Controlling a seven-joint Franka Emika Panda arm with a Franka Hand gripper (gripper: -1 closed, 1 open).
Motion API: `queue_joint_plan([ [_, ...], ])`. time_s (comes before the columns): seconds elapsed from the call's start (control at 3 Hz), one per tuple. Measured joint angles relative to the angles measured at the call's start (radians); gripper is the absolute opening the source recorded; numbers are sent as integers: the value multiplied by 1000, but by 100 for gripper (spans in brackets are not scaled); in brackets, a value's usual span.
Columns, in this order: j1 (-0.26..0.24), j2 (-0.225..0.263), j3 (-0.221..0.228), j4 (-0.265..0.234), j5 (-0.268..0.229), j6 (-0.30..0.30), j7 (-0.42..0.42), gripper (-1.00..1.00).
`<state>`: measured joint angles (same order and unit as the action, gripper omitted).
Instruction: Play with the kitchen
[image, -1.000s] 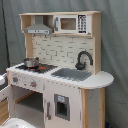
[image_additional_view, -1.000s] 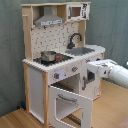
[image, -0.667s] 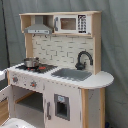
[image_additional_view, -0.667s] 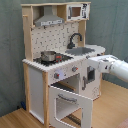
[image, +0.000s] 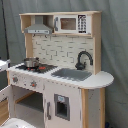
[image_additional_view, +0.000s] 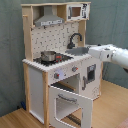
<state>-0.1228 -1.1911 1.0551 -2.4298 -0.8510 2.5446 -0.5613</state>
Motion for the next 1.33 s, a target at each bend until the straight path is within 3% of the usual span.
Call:
queue_joint_plan([
  [1.33,-16,27,-259,8,0,174,-322,100],
])
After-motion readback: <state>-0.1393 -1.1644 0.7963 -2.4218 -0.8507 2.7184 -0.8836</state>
